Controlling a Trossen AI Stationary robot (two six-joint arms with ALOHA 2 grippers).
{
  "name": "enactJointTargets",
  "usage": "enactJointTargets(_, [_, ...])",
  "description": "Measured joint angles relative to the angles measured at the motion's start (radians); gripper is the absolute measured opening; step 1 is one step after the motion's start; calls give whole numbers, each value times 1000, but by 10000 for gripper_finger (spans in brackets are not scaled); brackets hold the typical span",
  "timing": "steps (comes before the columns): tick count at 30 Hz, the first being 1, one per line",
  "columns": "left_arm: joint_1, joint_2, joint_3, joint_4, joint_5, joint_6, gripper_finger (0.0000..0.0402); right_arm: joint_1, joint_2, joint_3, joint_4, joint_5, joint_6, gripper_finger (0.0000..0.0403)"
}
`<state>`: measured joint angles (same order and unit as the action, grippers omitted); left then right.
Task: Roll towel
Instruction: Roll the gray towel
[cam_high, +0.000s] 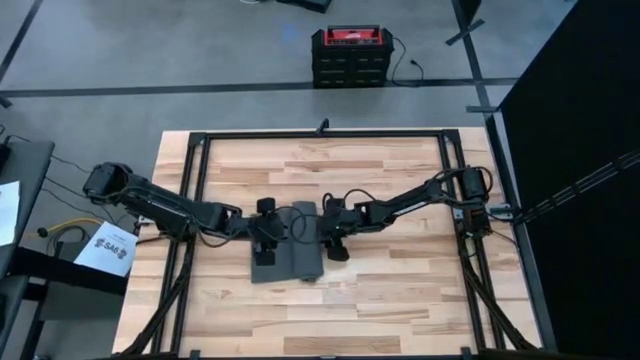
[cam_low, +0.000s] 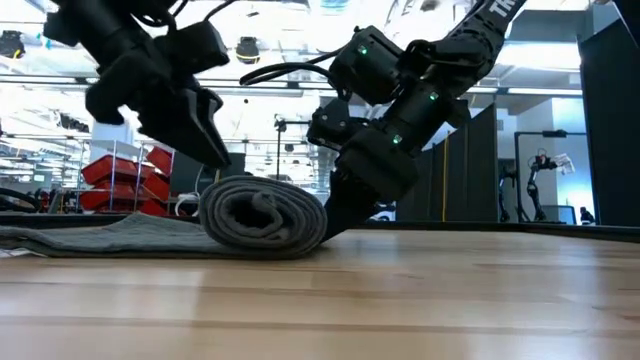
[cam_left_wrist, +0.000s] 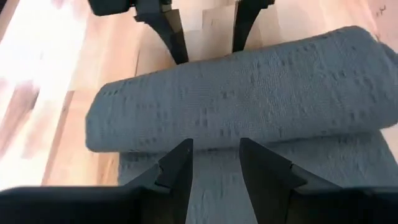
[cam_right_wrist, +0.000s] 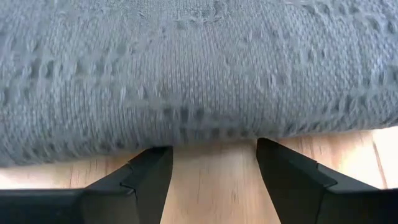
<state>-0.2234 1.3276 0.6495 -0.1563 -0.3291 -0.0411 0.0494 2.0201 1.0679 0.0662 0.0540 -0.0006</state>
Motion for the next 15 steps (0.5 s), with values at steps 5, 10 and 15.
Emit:
enactJointTargets(5, [2, 146, 0, 119, 7, 36, 118, 0, 1, 0, 0, -2, 0, 221])
enactJointTargets(10, [3, 281, 14, 183, 18, 56, 118, 1, -6, 0, -18, -3, -32, 221])
enactJointTargets(15, [3, 344, 22, 233, 37, 22, 118, 3, -43, -2, -99, -5, -107, 221])
